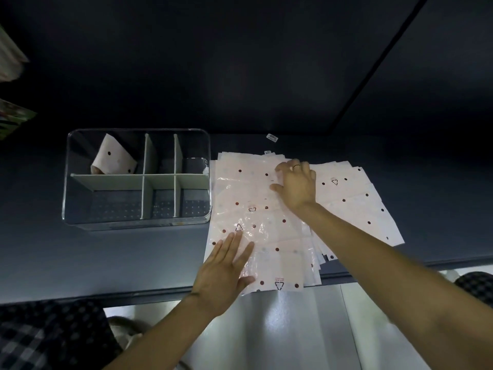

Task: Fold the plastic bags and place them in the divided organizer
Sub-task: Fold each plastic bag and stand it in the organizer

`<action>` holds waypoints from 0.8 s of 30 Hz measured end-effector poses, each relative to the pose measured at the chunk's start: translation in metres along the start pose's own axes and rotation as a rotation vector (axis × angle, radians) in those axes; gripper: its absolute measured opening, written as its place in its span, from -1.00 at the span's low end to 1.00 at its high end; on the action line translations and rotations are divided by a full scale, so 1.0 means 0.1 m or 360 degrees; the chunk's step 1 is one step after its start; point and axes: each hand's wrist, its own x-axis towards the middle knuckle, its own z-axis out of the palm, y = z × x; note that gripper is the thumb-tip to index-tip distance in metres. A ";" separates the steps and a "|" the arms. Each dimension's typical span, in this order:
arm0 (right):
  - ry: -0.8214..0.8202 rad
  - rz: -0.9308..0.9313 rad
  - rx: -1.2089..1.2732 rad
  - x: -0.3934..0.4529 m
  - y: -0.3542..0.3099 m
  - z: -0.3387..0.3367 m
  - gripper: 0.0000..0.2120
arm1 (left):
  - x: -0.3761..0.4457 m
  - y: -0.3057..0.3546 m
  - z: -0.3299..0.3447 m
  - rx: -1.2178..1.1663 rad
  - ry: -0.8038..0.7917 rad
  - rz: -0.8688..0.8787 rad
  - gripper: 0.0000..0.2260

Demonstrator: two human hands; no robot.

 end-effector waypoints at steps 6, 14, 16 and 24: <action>-0.0036 -0.1018 0.0222 -1.03 -0.24 0.19 -0.55 | 0.00 0.01 -0.07 0.0113 0.0043 -0.0023 -0.41; -0.0530 -0.0547 -0.0291 -1.58 0.62 0.27 -0.29 | 0.03 -0.04 0.04 0.0049 -0.0046 -0.0068 -0.40; -0.0487 -0.0427 -0.0284 -1.56 0.72 0.17 -0.32 | 0.03 -0.03 0.03 0.0054 -0.0048 -0.0077 -0.40; -0.0040 -0.0828 -0.0196 -1.25 0.25 0.00 -0.72 | 0.08 -0.07 -0.07 -0.0048 -0.0111 -0.0134 -0.47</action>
